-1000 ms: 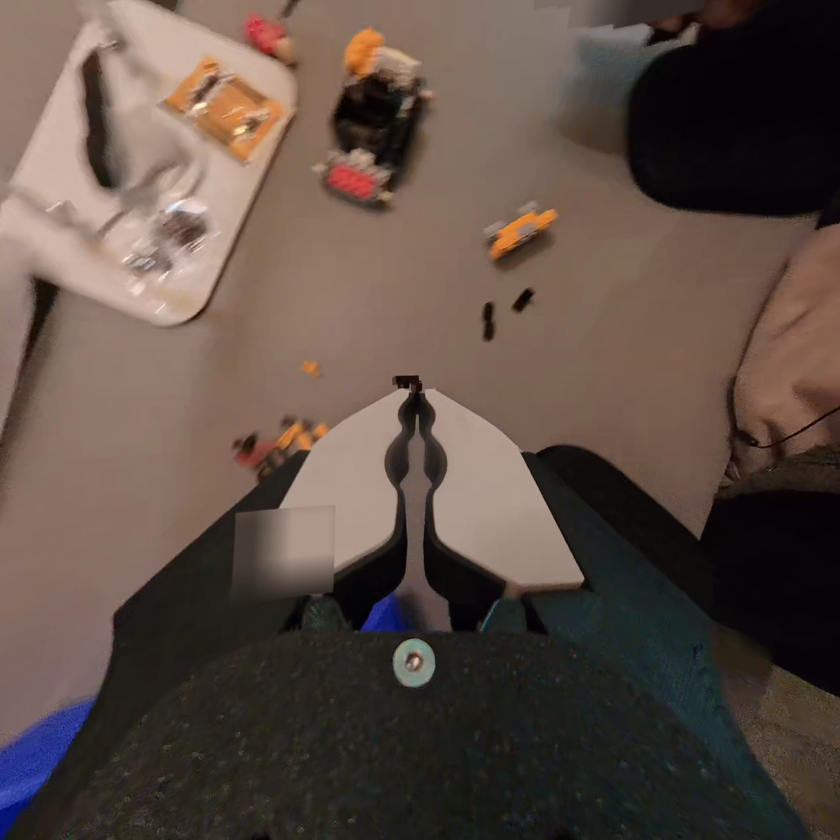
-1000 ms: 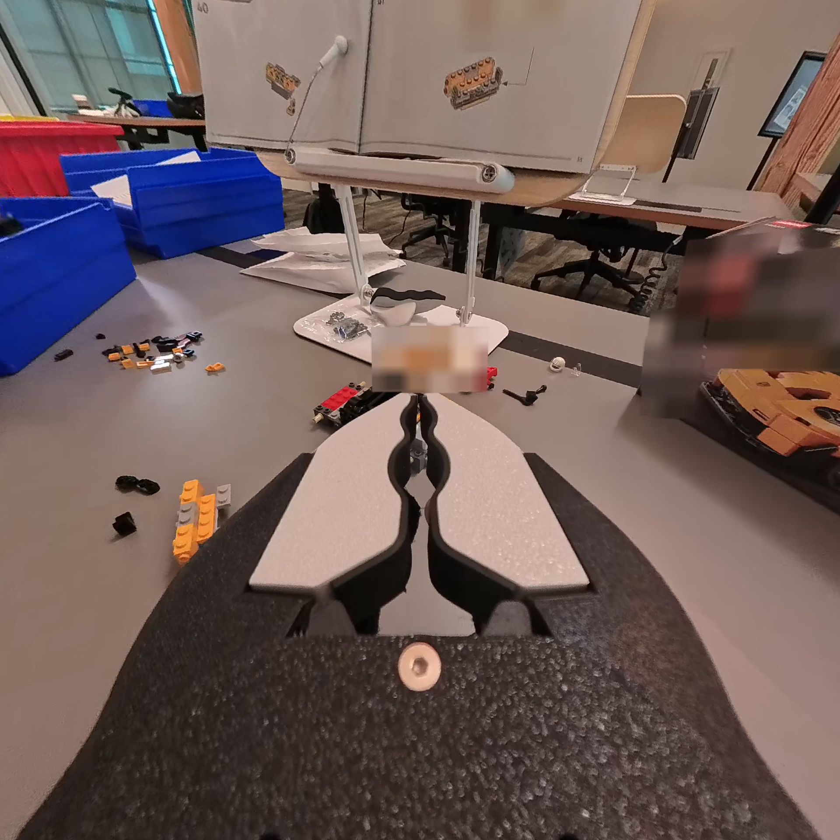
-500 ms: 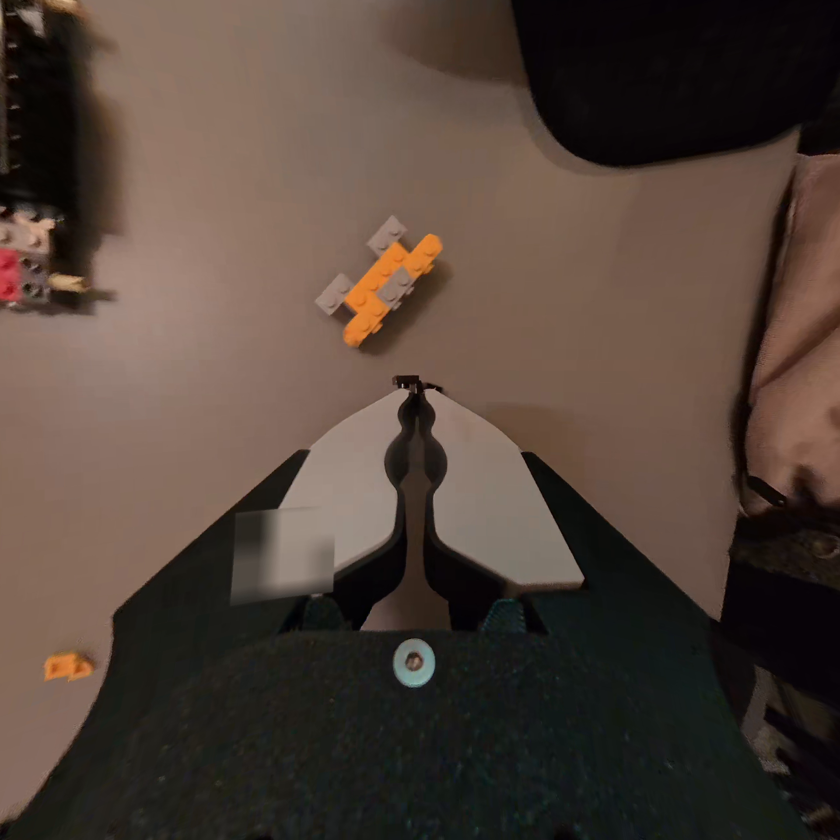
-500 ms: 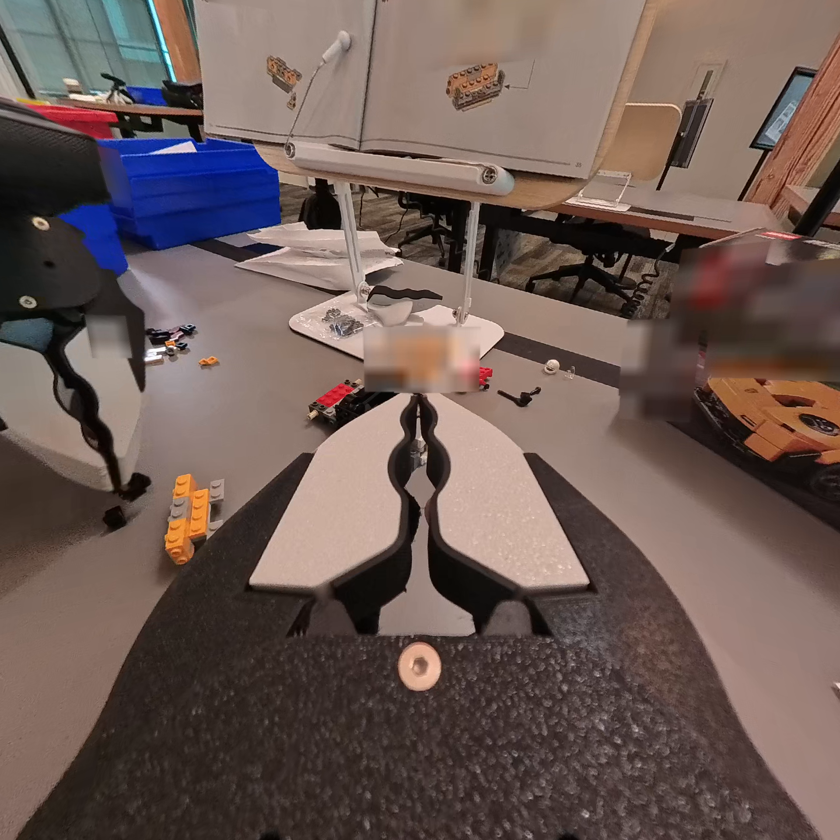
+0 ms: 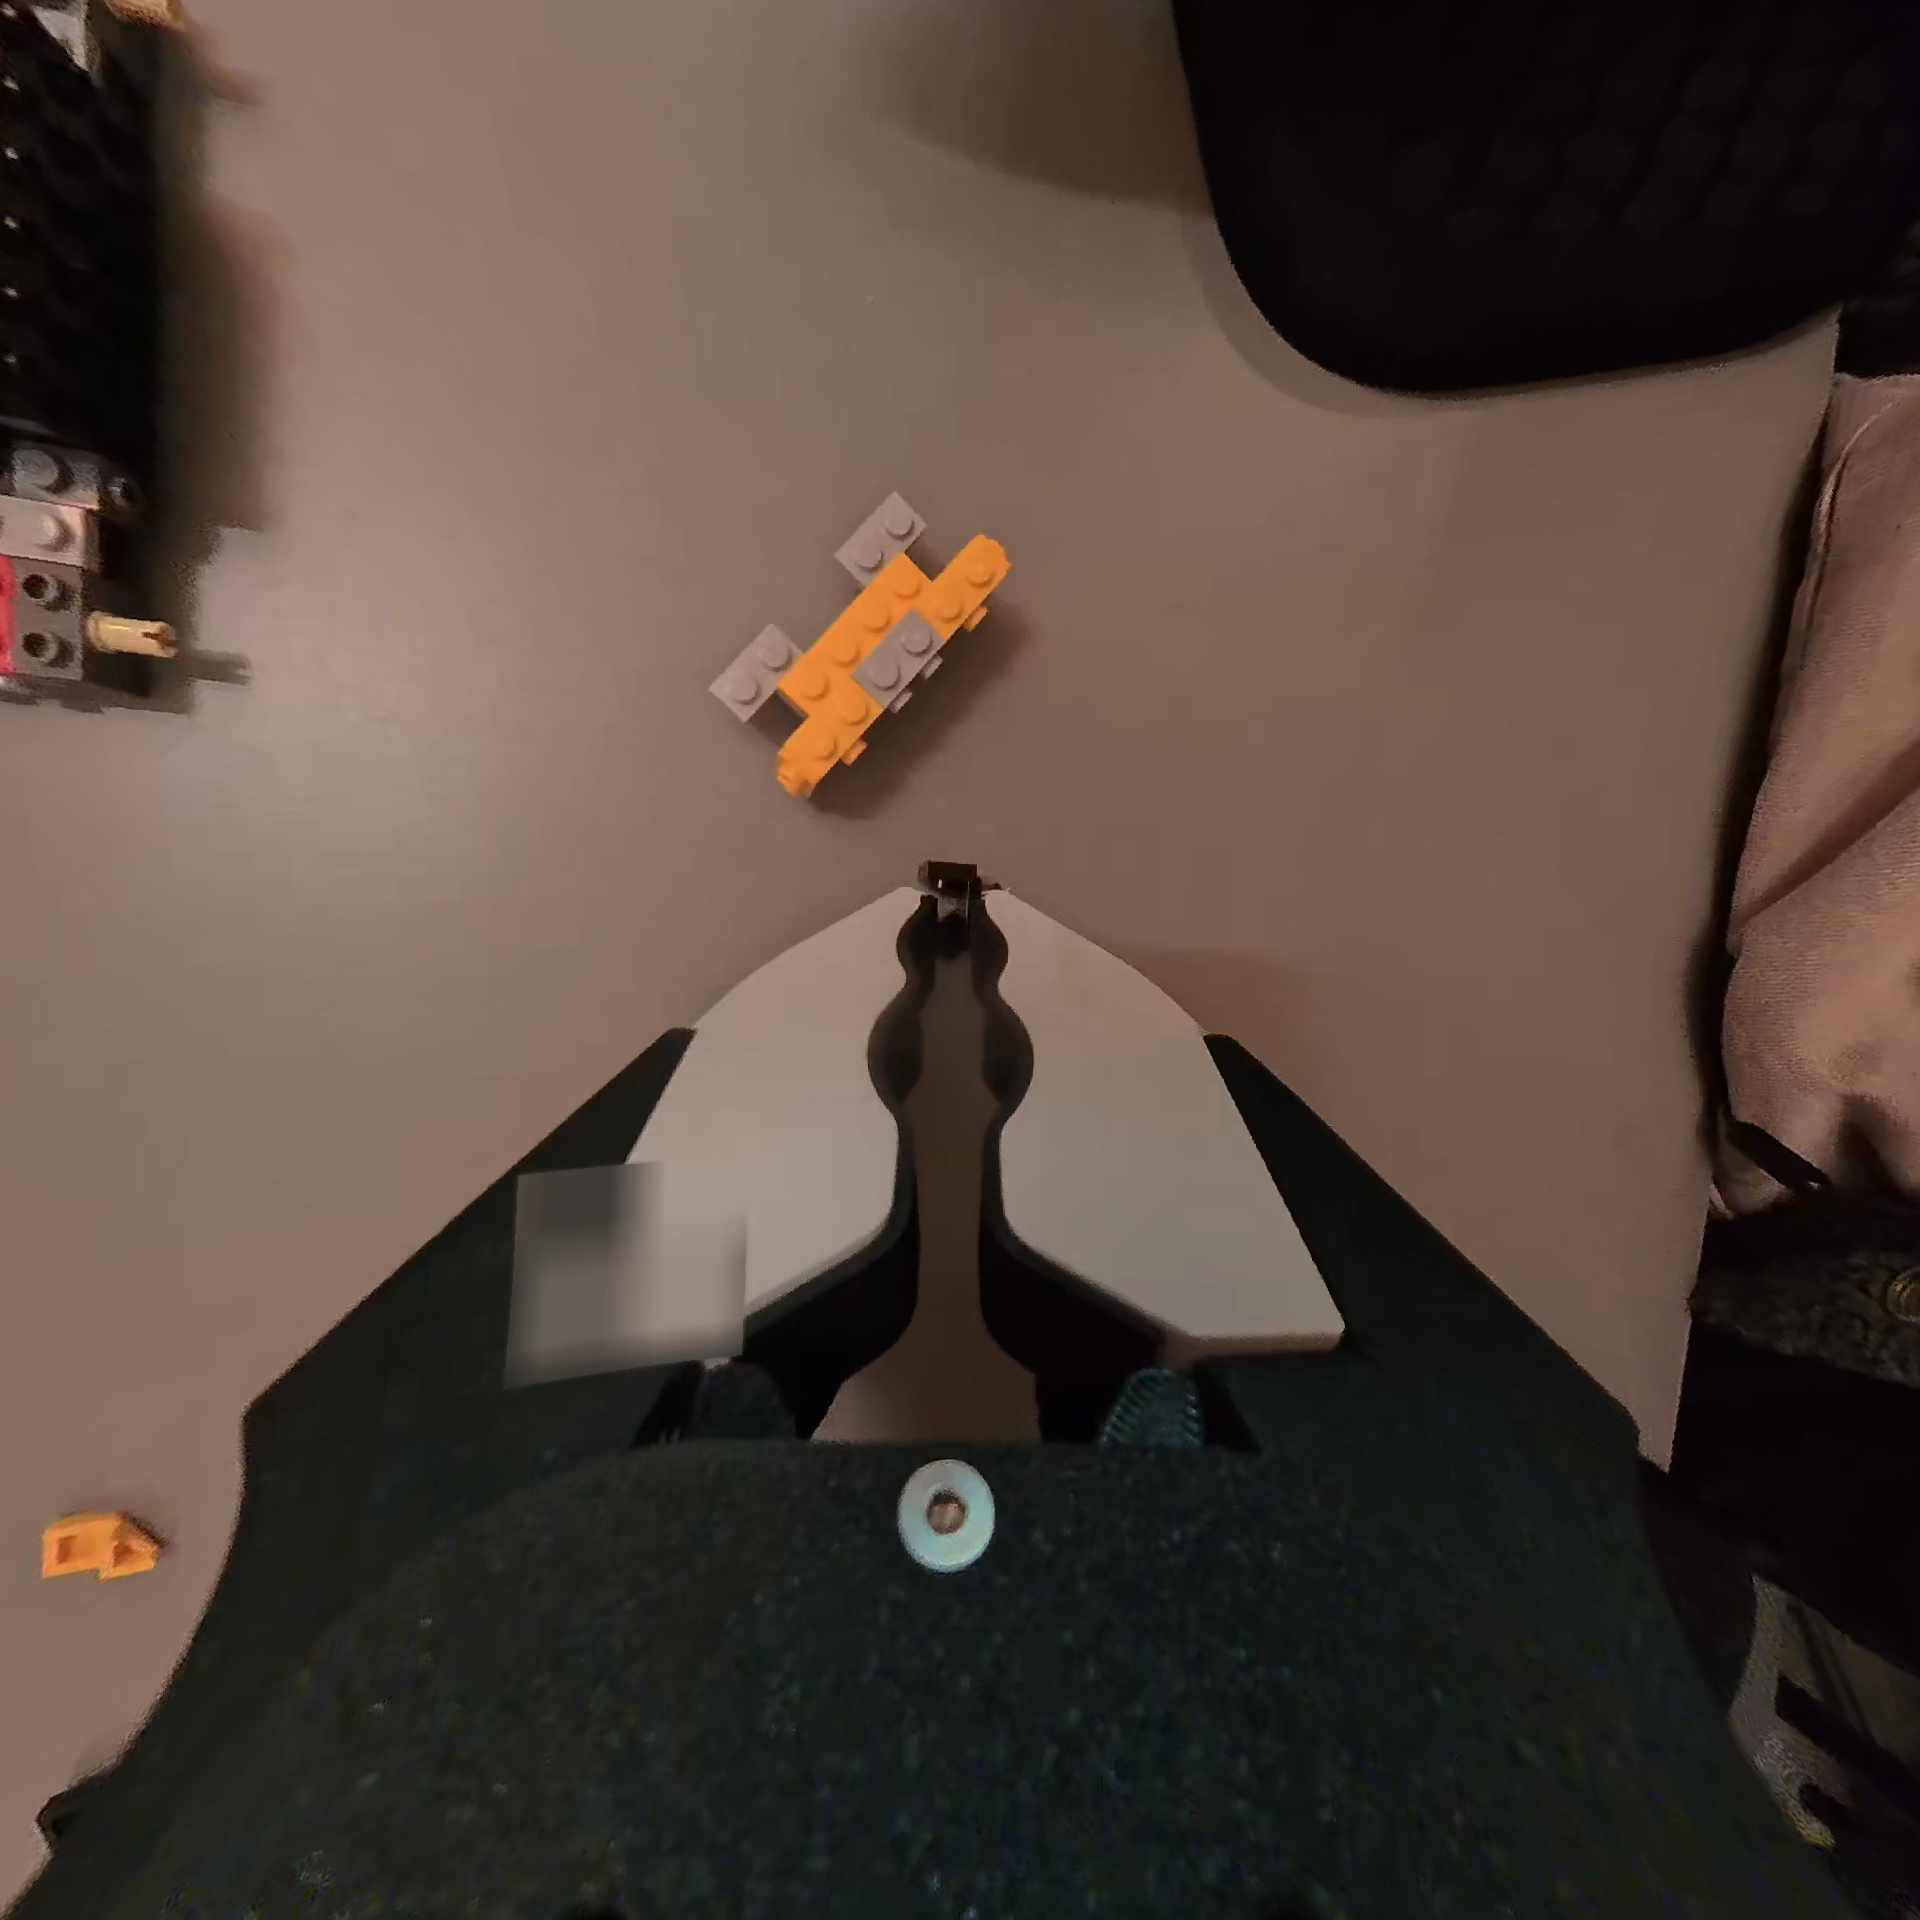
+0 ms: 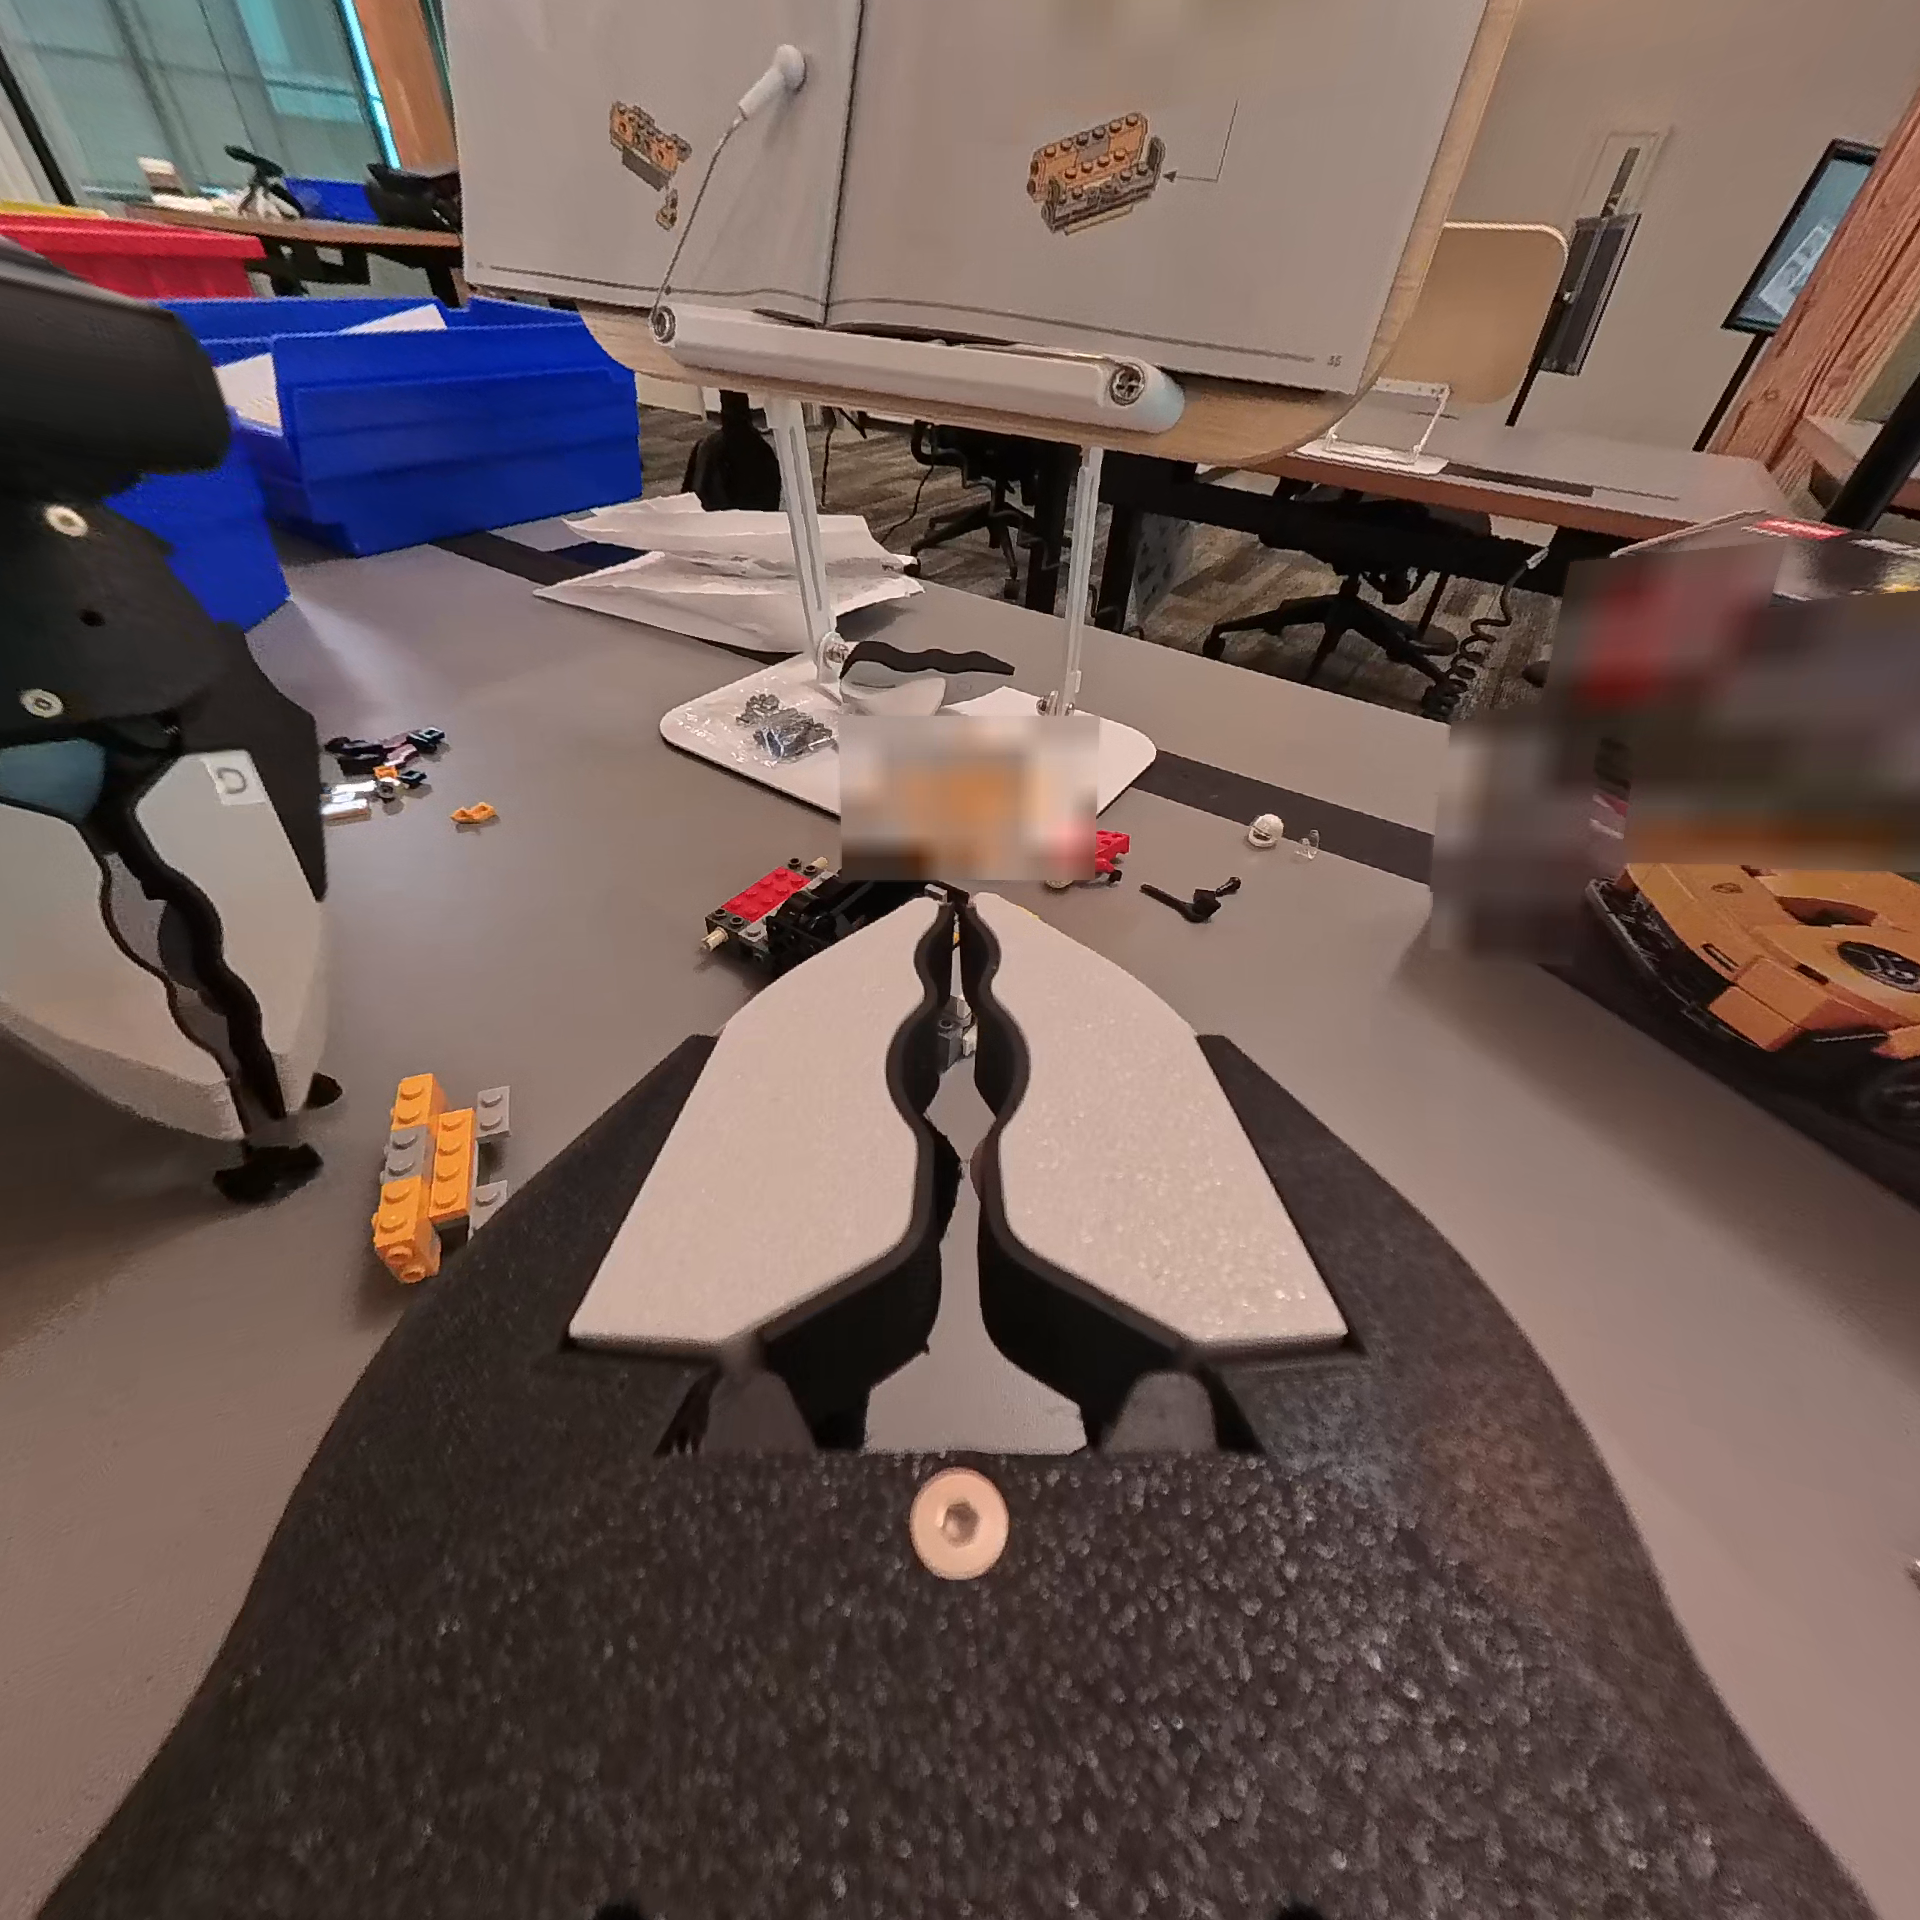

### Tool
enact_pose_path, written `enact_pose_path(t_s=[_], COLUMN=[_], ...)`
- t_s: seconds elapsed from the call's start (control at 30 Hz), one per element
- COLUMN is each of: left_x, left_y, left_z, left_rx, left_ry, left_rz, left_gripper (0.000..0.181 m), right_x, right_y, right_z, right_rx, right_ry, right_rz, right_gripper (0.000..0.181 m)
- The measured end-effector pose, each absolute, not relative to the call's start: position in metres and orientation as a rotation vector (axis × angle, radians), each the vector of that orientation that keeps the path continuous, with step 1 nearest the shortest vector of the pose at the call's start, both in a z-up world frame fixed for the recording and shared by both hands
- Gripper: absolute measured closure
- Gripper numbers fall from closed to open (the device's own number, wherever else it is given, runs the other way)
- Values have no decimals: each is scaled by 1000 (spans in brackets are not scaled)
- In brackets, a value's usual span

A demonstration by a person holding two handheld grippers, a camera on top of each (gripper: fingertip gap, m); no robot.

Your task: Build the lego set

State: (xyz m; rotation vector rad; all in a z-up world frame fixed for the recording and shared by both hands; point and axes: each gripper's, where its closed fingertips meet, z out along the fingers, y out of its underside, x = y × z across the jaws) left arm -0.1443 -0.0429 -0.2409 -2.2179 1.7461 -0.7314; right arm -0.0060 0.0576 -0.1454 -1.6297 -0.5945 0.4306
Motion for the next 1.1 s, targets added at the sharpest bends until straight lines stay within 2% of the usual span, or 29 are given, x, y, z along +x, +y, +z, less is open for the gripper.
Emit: enact_pose_path(t_s=[0.3, 0.53, 0.67, 0.83, 0.97, 1.1], left_x=[-147, -181, -261, -413, -518, -581], left_y=[-42, -12, 17, 26, 14, 6], left_z=[-228, -163, -112, -78, -91, -139], left_rx=[-2183, -2050, -2025, -2139, -2339, -2597], left_ry=[1674, 1297, 952, 514, 312, 201], left_rz=[-727, -658, -408, -23, 208, 300], left_gripper=[173, 181, 181, 181, 181, 181], right_x=[-6, -5, -3, 2, 7, 13], right_y=[58, 57, 58, 62, 64, 66], right_z=[-146, -144, -142, -142, -139, -134], right_rx=[-1630, -1625, -1622, -1623, -1611, -1587], right_ry=[-595, -589, -572, -542, -513, -472], right_rz=[429, 432, 429, 405, 386, 355], right_gripper=[181, 181, 181, 181, 181, 181])
